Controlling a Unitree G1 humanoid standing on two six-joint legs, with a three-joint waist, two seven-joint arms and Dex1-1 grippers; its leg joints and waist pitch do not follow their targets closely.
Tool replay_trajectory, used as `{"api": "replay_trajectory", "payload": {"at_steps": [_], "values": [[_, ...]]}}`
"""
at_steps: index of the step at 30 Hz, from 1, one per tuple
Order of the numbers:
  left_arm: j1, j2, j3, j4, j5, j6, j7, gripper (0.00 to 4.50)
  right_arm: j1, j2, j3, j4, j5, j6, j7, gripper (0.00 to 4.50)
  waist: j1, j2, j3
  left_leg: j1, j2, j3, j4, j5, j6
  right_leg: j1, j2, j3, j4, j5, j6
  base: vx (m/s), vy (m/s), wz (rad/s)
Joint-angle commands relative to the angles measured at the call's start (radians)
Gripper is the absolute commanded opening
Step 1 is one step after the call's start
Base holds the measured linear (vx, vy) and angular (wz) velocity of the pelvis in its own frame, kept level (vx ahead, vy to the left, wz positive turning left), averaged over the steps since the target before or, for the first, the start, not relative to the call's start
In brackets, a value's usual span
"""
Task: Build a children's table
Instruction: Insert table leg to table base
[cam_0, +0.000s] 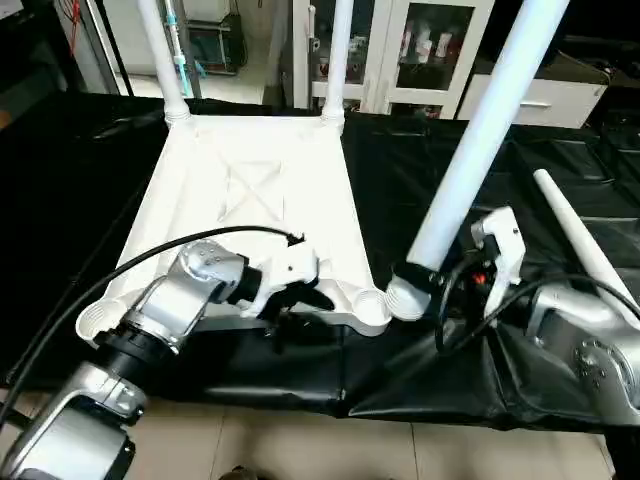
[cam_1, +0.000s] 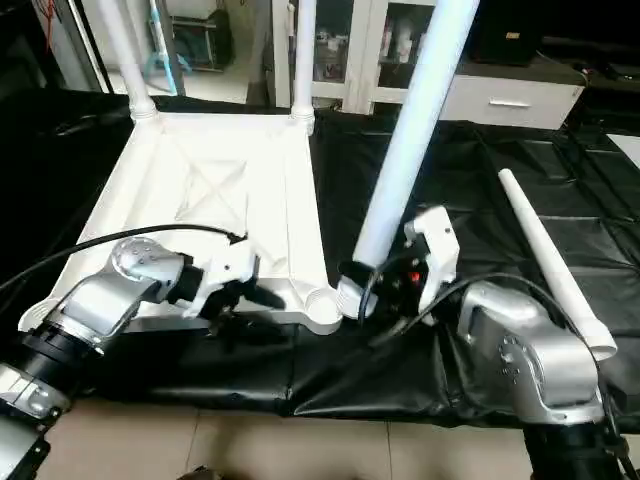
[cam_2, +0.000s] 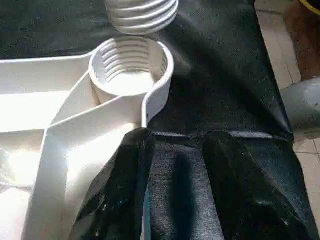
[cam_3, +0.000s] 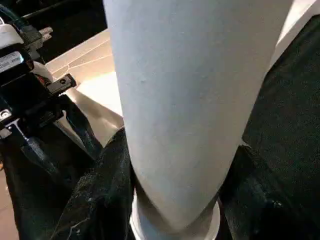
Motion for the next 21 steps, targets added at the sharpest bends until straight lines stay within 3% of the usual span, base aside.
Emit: {"api": "replay_trajectory", "payload": {"at_steps": [1,5,9,15,16,20,21], "values": [[-0.007,-0.005,-0.008,0.020,0.033,-0.027,0.030,1.96,0.000,-0.009,-0.017,-0.041,0.019,0.008,0.007,1.90,0.000,-0.001,-0.069,0.015,0.041,-0.023,-0.076,-0.195,-0.008,0.050,-0.060,0.047,-0.070,-0.179,-0.208,0.000,0.000,0.00],[-0.007,-0.014,-0.005,0.083,0.061,-0.079,0.058,1.96,-0.003,-0.002,-0.007,-0.040,0.020,0.009,0.004,1.90,0.002,-0.001,-0.070,0.016,0.041,-0.023,-0.076,-0.197,-0.008,0.049,-0.061,0.048,-0.074,-0.217,-0.188,0.000,0.000,0.00],[-0.026,-0.032,0.021,0.153,0.065,-0.124,0.112,1.62,-0.014,0.001,-0.003,-0.035,0.024,0.009,0.006,1.90,0.003,-0.008,-0.070,0.014,0.042,-0.022,-0.075,-0.180,-0.002,0.049,-0.062,0.048,-0.069,-0.190,-0.196,0.000,0.000,0.00],[-0.035,-0.014,0.032,0.177,0.069,-0.137,0.090,1.59,-0.024,-0.008,-0.001,-0.023,0.024,0.009,0.017,1.90,0.004,-0.011,-0.070,0.013,0.042,-0.021,-0.074,-0.158,0.011,0.048,-0.063,0.048,-0.067,-0.185,-0.198,0.000,0.000,0.00],[-0.037,-0.014,0.033,0.182,0.072,-0.138,0.094,1.30,-0.026,-0.008,-0.001,-0.021,0.024,0.009,0.018,1.90,0.004,-0.011,-0.069,0.014,0.042,-0.021,-0.074,-0.165,0.009,0.047,-0.064,0.048,-0.068,-0.198,-0.196,0.000,0.000,0.00],[-0.033,0.002,0.018,0.205,0.084,-0.143,0.076,1.19,-0.037,-0.006,0.006,-0.014,0.019,0.007,0.019,1.90,0.005,-0.013,-0.067,0.014,0.042,-0.021,-0.075,-0.175,0.005,0.046,-0.066,0.049,-0.072,-0.232,-0.187,0.000,0.000,0.00],[-0.033,0.002,0.018,0.205,0.084,-0.143,0.076,0.92,-0.037,-0.006,0.006,-0.014,0.019,0.007,0.019,1.90,0.005,-0.013,-0.067,0.015,0.042,-0.021,-0.075,-0.177,0.004,0.045,-0.066,0.049,-0.073,-0.237,-0.185,0.000,0.000,0.00]]}}
